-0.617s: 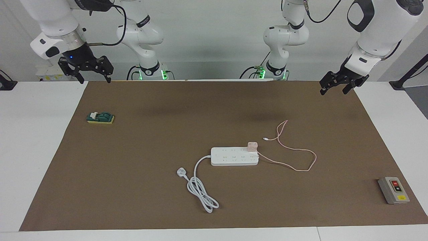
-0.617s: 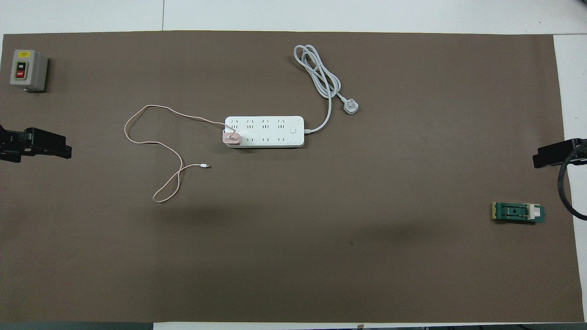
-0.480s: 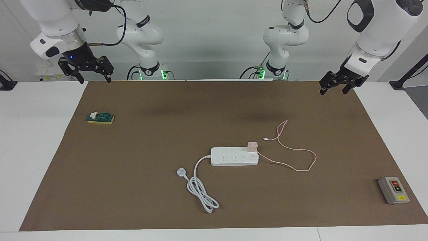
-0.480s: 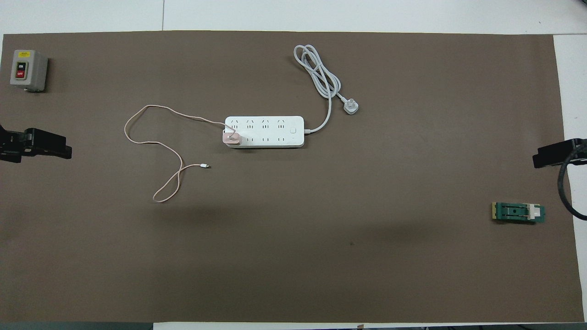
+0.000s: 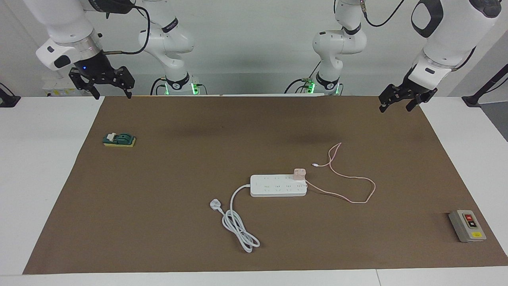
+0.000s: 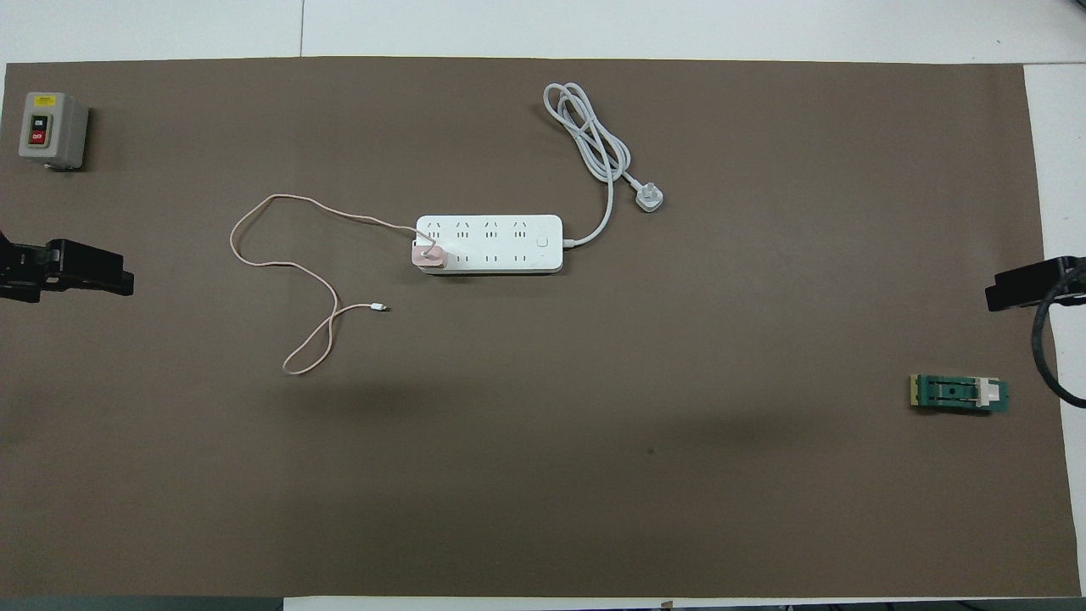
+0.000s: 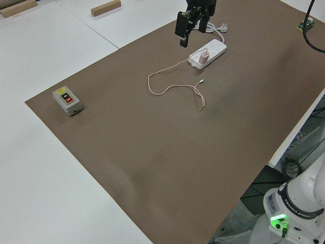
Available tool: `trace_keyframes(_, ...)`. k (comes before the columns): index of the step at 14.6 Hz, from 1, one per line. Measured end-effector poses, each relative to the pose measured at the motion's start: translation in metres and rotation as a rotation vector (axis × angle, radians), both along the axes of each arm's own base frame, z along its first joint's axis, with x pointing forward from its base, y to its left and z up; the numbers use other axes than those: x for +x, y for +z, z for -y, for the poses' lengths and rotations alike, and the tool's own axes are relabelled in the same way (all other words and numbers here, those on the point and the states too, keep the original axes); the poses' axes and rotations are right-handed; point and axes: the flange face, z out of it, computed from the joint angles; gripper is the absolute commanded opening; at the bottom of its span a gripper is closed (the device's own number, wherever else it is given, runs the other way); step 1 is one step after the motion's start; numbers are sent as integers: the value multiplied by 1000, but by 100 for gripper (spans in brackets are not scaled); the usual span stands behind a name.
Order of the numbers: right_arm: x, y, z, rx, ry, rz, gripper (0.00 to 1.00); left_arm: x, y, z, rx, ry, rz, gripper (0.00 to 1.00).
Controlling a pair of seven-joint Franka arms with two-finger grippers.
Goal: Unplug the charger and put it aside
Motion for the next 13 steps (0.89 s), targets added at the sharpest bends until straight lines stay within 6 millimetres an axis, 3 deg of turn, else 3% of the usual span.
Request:
trace_keyframes(4,0,0,0,0,0,0,100,0,-2,1,1,23,-5,100)
trace_keyframes(6,0,-1,0,-1,-12,-1,100,-1,-3,4,8,151,-12,100)
trace_keyframes(9,0,-5,-5,-4,-179,-6,100,2,-5,12,14,392,5,100)
trace_keyframes(13,5,-20,-46,21,-424,-24,100,5,-23,31,-3,788,49,100)
